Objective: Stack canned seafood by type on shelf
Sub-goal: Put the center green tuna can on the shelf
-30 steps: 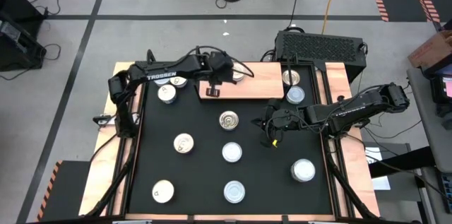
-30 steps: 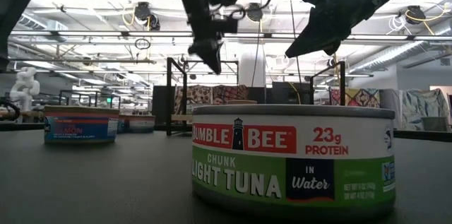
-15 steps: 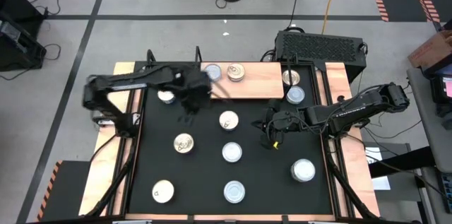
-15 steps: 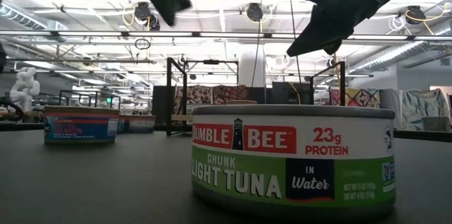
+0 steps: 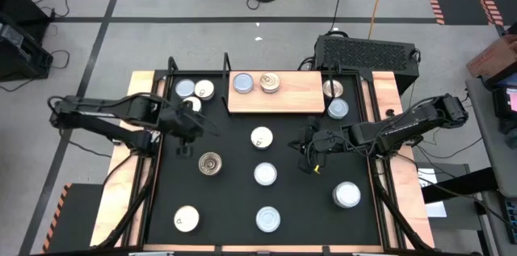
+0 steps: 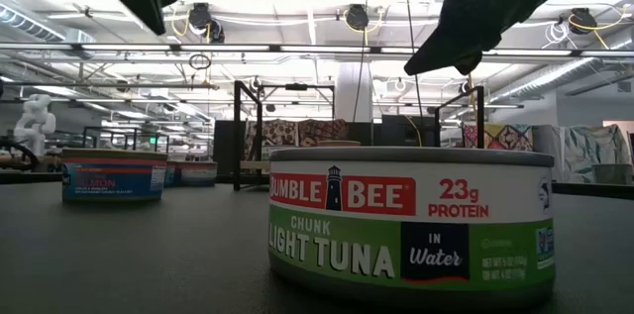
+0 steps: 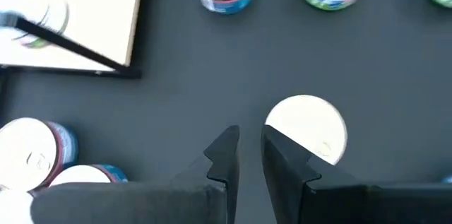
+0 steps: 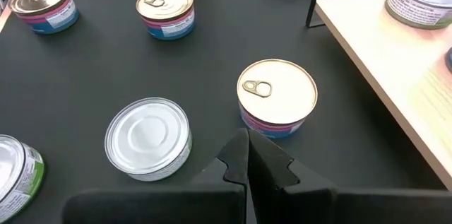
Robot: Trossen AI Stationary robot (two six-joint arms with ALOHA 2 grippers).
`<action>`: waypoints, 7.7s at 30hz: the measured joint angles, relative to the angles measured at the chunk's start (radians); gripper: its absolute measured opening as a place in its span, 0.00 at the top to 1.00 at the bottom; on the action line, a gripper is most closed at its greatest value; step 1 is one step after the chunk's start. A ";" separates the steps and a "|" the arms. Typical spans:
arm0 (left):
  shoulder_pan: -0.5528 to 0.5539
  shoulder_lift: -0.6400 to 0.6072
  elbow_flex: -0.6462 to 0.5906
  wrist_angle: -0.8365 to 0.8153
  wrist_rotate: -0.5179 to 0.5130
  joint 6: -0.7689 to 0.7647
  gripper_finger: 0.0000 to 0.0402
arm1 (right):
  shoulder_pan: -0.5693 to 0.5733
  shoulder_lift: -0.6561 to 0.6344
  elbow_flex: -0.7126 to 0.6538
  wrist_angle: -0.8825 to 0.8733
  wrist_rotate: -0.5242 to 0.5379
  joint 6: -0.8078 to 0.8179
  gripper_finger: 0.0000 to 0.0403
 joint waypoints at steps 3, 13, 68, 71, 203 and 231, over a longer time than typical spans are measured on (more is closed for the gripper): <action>0.000 -0.020 -0.059 0.038 -0.030 -0.022 0.84 | 0.000 0.000 0.000 0.000 0.000 0.012 1.00; -0.001 0.015 -0.197 0.230 0.087 0.086 0.84 | 0.000 0.000 0.000 0.000 0.000 0.012 1.00; -0.188 0.682 0.117 0.811 0.153 0.796 0.84 | 0.000 0.000 0.000 -0.009 0.000 0.011 1.00; -0.187 0.724 0.146 0.779 0.152 0.793 0.81 | 0.000 0.000 0.000 -0.008 0.000 0.011 1.00; 0.417 1.255 0.758 0.932 -0.045 1.134 1.00 | 0.063 -0.225 0.000 -0.237 0.219 0.081 1.00; 0.434 1.264 0.758 0.890 -0.016 1.128 1.00 | 0.063 -0.225 0.000 -0.239 0.218 0.081 1.00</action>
